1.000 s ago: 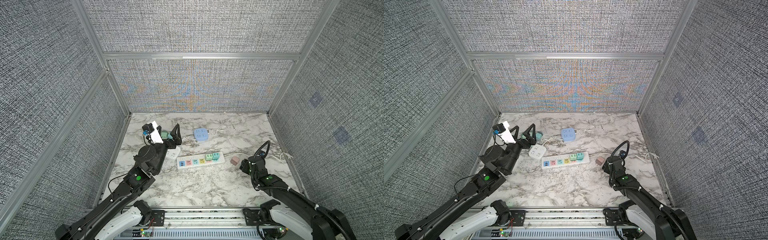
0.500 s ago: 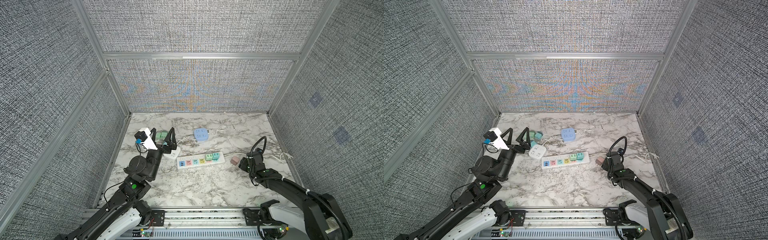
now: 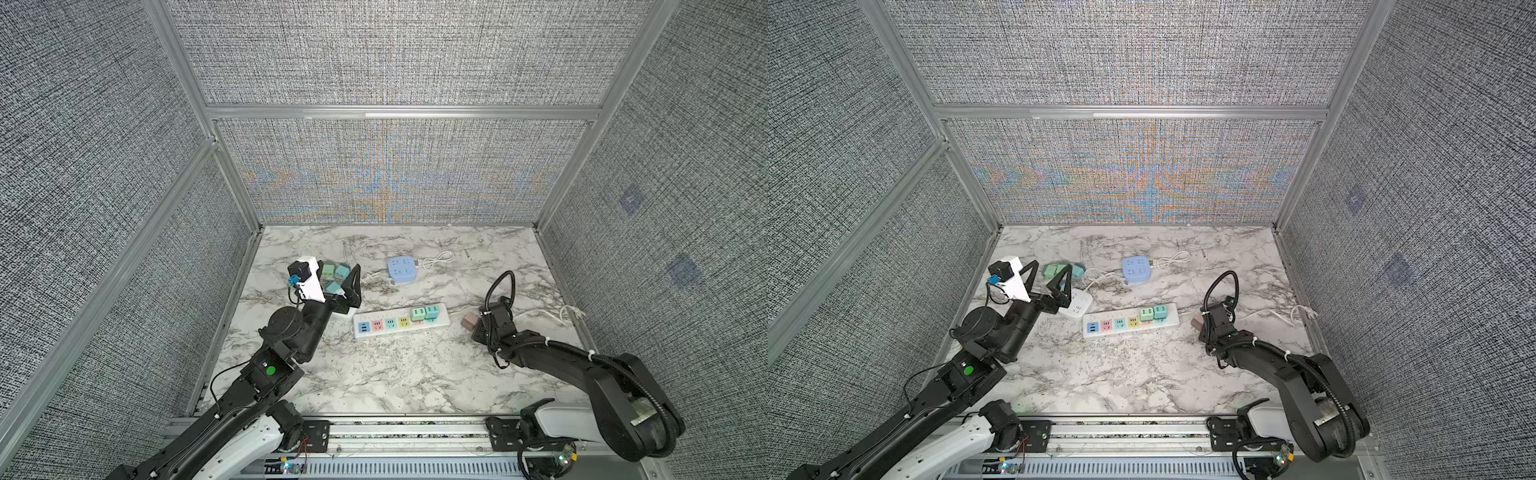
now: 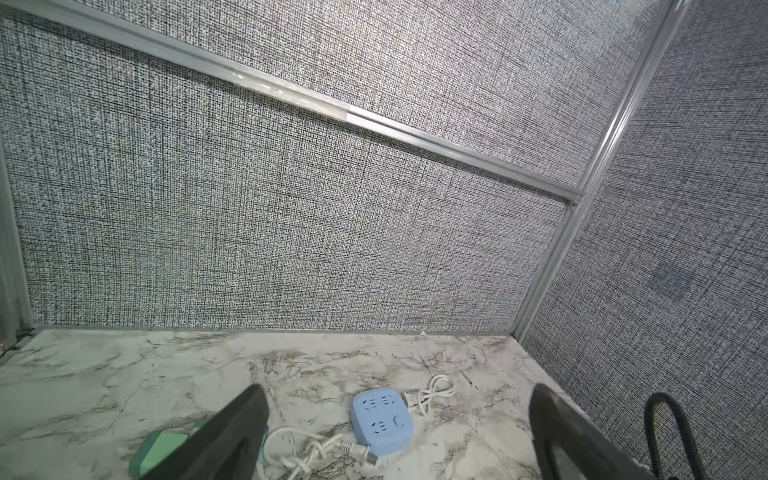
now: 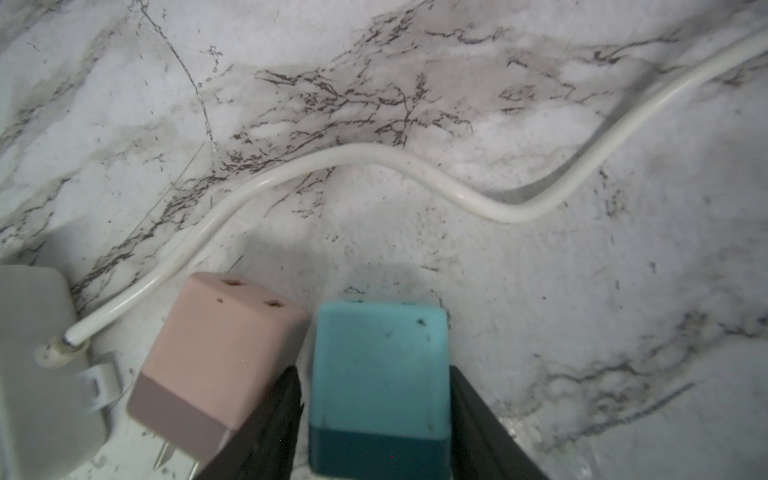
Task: Insert plugs into power strip
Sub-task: Pick up the plug from the middle-right of the table.
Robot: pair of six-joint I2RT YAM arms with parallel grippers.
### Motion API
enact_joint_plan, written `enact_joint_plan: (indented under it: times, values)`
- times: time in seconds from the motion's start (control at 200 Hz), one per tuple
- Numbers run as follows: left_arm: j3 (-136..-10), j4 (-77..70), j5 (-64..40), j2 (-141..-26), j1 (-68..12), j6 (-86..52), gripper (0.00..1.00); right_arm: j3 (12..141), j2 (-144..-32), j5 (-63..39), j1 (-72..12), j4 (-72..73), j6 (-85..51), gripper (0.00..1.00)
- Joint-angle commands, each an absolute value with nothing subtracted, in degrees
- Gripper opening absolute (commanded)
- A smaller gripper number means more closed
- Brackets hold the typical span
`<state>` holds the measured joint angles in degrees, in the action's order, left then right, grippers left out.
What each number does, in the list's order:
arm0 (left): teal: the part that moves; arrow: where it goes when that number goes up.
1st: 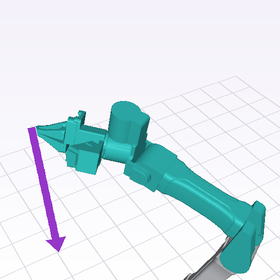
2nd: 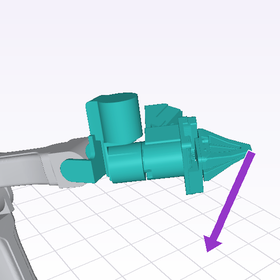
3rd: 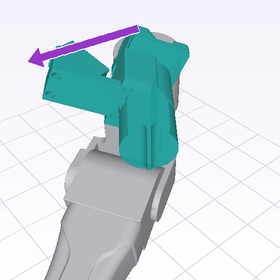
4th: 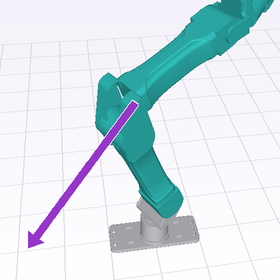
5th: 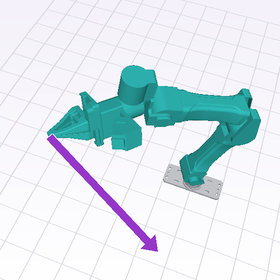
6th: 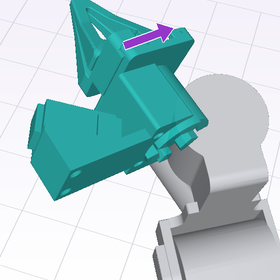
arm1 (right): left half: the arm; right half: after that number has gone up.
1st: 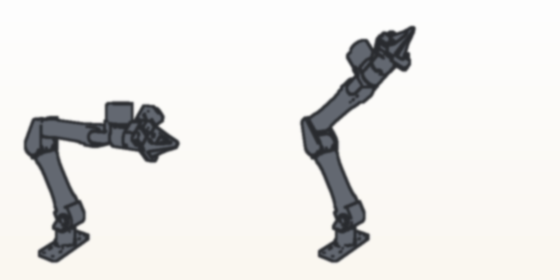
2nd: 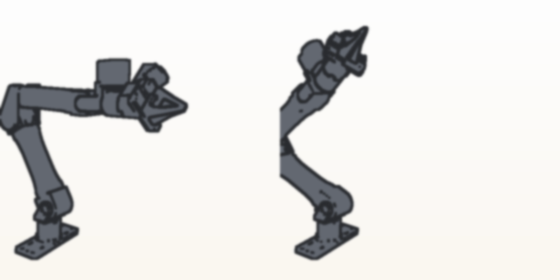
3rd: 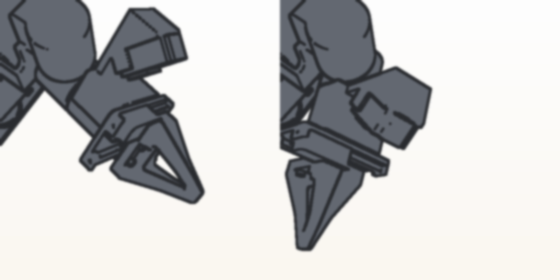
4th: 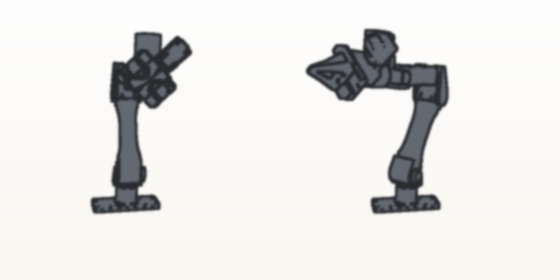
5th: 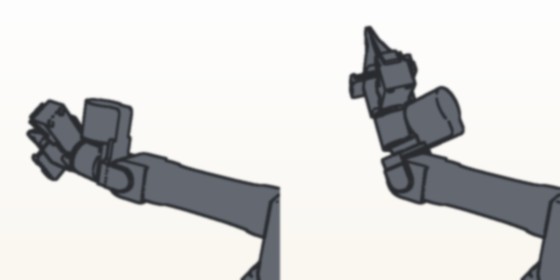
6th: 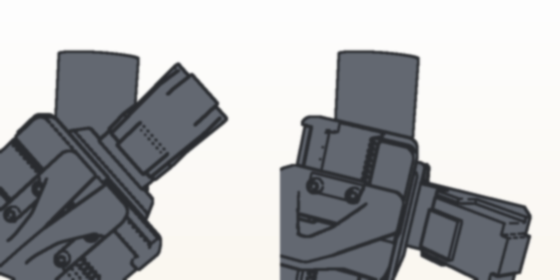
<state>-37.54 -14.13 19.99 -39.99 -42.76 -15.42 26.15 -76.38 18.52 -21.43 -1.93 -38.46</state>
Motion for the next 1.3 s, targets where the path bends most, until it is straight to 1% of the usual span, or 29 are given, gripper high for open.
enact_joint_plan:
  times: [0.0,0.14,0.265,0.39,0.545,0.625,0.7,0.88,0.966,1.111,1.231,1.296]
  values:
    - [-37.07,-16.89,18.00,-40.28,-42.80,-14.05,0.99,26.99,-77.76,20.42,-21.81,-4.75,-39.96,0.55]
    - [-36.82,-18.28,16.26,-41.97,-42.80,-12.85,0.98,27.46,-78.15,21.88,-22.02,-5.27,-40.68,0.55]
    - [-38.47,-16.50,11.95,-43.69,-42.80,-9.39,0.92,27.70,-78.64,21.88,-21.97,-5.33,-40.53,0.53]
    - [-39.02,-16.53,10.44,-45.11,-42.80,-9.10,0.91,28.17,-79.65,21.49,-22.15,-5.27,-40.32,0.47]
    - [-39.64,-16.60,4.16,-46.65,-42.80,-7.67,0.90,29.50,-80.21,21.97,-22.57,-6.34,-39.27,0.37]
    - [-39.64,-17.31,3.46,-47.26,-42.80,-7.77,0.90,30.31,-79.33,22.14,-22.74,-7.61,-38.89,0.31]
    - [-39.64,-17.96,3.08,-47.96,-42.80,-7.48,0.89,29.69,-77.45,22.24,-23.18,-7.69,-38.83,0.28]
    - [-41.13,-16.91,-2.24,-50.78,-42.80,-6.33,0.80,28.17,-71.63,22.01,-24.50,-8.47,-39.10,0.23]
    - [-41.83,-16.34,-3.54,-51.93,-42.80,-5.59,0.77,28.27,-67.69,23.54,-26.48,-10.32,-39.33,0.21]
    - [-42.02,-16.30,-3.77,-53.53,-42.80,-5.28,0.77,27.93,-60.61,27.81,-31.63,-12.92,-39.21,0.16]
    - [-43.40,-14.78,-5.38,-54.83,-42.85,-5.27,0.77,27.25,-55.38,31.04,-37.35,-10.90,-36.09,0.13]
    - [-43.52,-15.13,-6.43,-55.52,-42.80,-5.25,0.79,26.27,-52.94,32.64,-41.03,-8.28,-33.62,0.12]
